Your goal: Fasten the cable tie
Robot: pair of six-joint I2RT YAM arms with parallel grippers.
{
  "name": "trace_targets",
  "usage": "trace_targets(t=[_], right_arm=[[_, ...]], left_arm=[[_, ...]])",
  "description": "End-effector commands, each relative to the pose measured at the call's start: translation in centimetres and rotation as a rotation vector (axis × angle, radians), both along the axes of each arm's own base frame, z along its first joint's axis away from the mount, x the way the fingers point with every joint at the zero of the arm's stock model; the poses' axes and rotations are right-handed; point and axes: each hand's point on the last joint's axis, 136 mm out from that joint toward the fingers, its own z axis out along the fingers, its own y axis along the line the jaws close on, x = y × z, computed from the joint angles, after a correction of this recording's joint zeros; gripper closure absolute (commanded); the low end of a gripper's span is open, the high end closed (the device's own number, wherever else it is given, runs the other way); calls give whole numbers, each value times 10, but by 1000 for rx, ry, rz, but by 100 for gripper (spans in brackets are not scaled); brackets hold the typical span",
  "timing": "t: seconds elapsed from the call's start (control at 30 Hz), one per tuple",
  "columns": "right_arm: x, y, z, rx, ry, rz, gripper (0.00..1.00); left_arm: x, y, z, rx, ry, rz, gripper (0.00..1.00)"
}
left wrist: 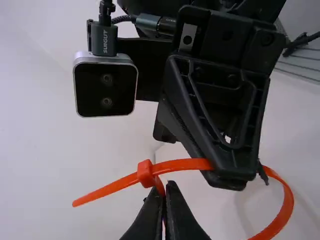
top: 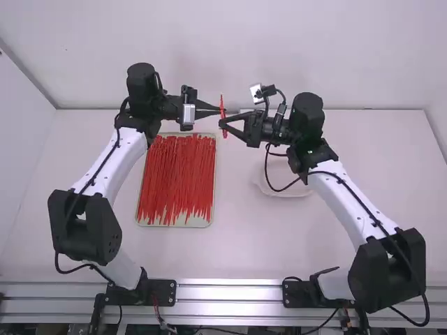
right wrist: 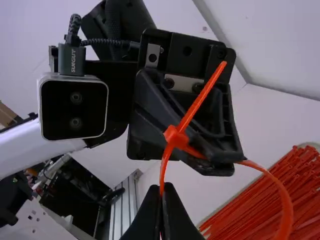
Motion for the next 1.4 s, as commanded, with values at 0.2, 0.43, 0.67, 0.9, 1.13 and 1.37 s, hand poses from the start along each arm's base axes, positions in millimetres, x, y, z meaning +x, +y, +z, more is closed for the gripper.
trace_targets(t=[0.2,0.43,0.67,0.9,1.13,1.37], right_arm=[[26,-23,22,39,-53,-117,100],[26,-24,17,27,-30,-115,96],[3,-19,15,17,-60,22,76],[-1,-21,18,23,-85,48,74],[-9,-19,29,41,-163,90,63],[4,-30,30,48,-125,26,57]], left_arm=[[-19,-1,-1,-16,-51,-102,98],[-20,-2,-5,-16,-57,-103,98],[-17,-2,4,-14,-11,-91,98],[-17,-2,5,-12,25,-91,98],[-19,-1,1,-8,79,-105,98],[-25,-12,-1,-6,95,-130,98]])
